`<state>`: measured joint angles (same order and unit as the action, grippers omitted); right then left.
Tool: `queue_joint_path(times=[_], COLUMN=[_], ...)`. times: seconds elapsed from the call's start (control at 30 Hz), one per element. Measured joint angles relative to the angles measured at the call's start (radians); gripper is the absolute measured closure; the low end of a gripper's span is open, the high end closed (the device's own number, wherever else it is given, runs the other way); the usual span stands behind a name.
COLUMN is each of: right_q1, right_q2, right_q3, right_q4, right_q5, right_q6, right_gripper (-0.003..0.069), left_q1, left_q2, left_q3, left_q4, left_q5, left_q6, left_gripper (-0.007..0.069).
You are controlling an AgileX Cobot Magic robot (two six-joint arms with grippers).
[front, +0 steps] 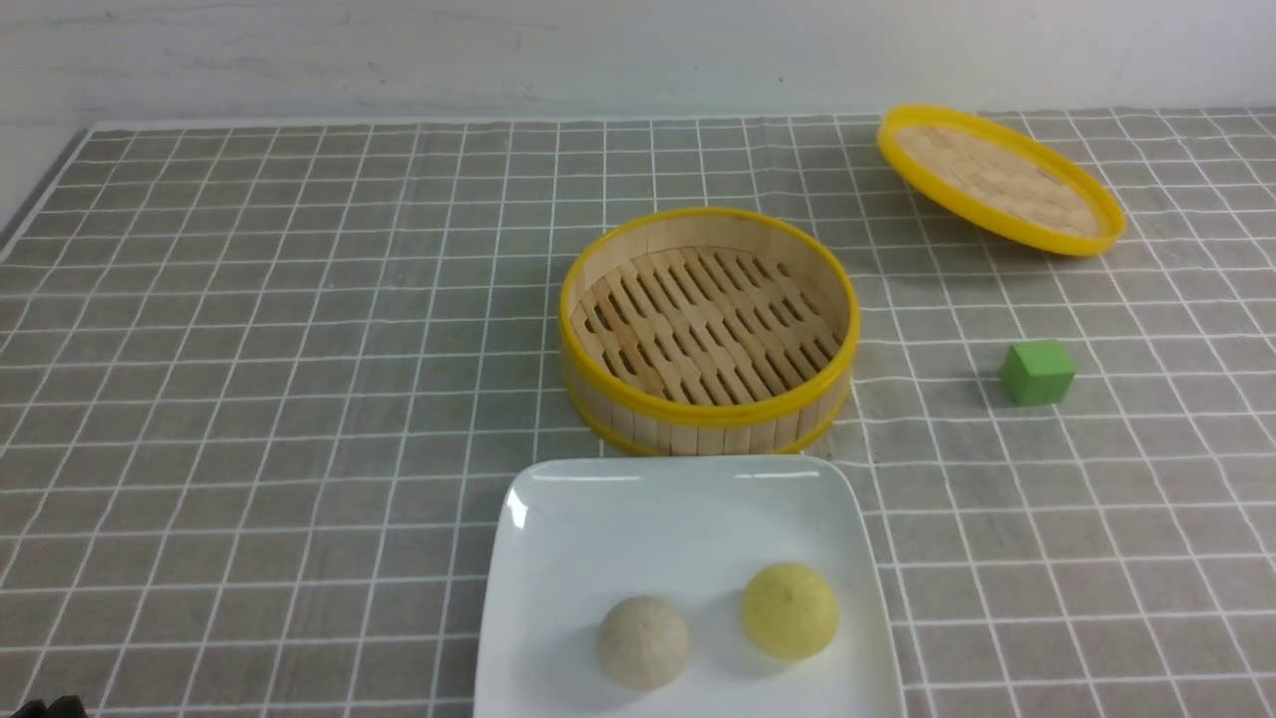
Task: Put the steamed buns into the plate on the grey tablecloth.
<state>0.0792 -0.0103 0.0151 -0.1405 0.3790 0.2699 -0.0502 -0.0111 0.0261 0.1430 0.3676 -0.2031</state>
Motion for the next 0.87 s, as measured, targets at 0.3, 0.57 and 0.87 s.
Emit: queue_joint_path(times=[0.3,0.57,0.87], right_q1=[0.000,0.000,0.000], right_q2=[0.000,0.000,0.000], right_q3=[0.000,0.000,0.000], right_q4=[0.000,0.000,0.000], right_q5=[0.000,0.000,0.000], right_q6=[0.002,0.007,0.011], right_gripper=[0.0421,0.0421,0.0420], left_q1=[0.000,0.000,0.000], left_q2=[0.000,0.000,0.000], left_q3=[0.000,0.000,0.000], left_q4=[0.000,0.002,0.003], left_q5=[0.000,0.001,0.001], left_q6=[0.000,0.000,0.000], left_gripper=[0.0481,0.0479,0.0478])
